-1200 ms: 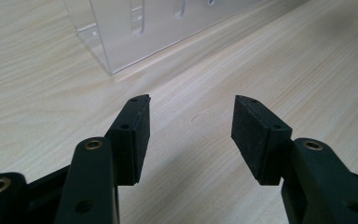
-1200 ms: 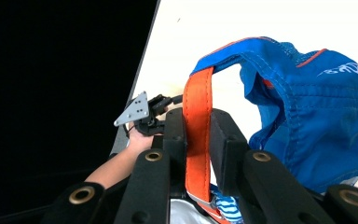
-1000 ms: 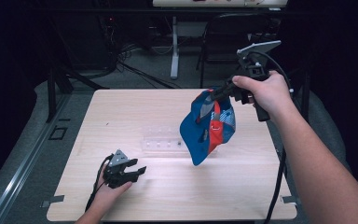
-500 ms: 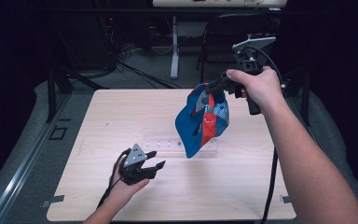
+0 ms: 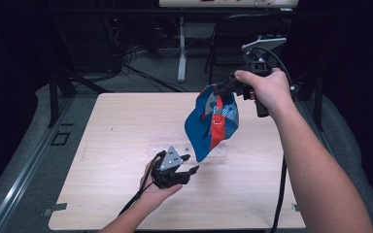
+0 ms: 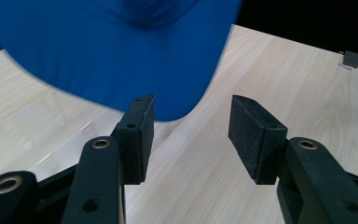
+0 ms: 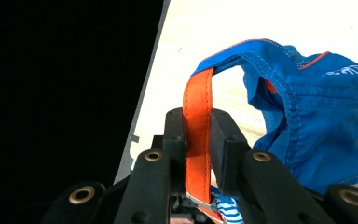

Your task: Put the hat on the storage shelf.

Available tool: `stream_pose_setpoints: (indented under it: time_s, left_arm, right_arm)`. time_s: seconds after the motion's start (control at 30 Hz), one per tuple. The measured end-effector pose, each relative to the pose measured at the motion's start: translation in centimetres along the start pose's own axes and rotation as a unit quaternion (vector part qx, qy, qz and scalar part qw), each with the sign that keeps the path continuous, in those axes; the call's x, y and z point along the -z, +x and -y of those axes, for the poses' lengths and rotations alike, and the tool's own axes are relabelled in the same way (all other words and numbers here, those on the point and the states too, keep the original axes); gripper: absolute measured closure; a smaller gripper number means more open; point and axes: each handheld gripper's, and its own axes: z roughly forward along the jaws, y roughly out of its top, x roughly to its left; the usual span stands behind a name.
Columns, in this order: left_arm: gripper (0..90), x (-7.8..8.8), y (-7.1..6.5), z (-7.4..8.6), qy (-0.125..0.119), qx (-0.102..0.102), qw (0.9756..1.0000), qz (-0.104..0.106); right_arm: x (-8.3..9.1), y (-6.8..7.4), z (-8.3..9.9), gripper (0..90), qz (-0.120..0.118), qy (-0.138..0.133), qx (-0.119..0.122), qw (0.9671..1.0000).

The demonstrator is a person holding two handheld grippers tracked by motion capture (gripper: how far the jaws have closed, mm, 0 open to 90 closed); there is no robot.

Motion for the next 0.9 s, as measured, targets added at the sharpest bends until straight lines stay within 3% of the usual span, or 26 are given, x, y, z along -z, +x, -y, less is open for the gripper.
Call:
stream_pose_setpoints:
  time_s: [0.17, 0.33, 0.5, 0.9]
  left_arm:
    - [51.0, -1.1, -0.9, -0.5, 0.003, -0.013, 0.9998, -0.017]
    - [58.3, -1.6, -0.7, -0.7, 0.002, -0.002, 0.9996, -0.027]
    - [72.9, -1.3, -0.5, -0.6, -0.002, -0.001, 0.9993, -0.036]
    - [81.9, -0.3, 0.5, -0.4, -0.004, 0.004, 0.9990, -0.045]
  right_arm:
    - [-0.4, -0.1, 0.1, 77.7, 0.002, 0.001, 0.005, 1.0000]
    - [-0.6, -0.3, 0.1, 77.6, 0.002, 0.004, 0.005, 1.0000]
    - [-0.7, -0.3, 0.2, 77.5, -0.001, 0.002, 0.002, 1.0000]
    - [-1.1, 0.1, 0.2, 77.5, -0.001, 0.004, 0.006, 1.0000]
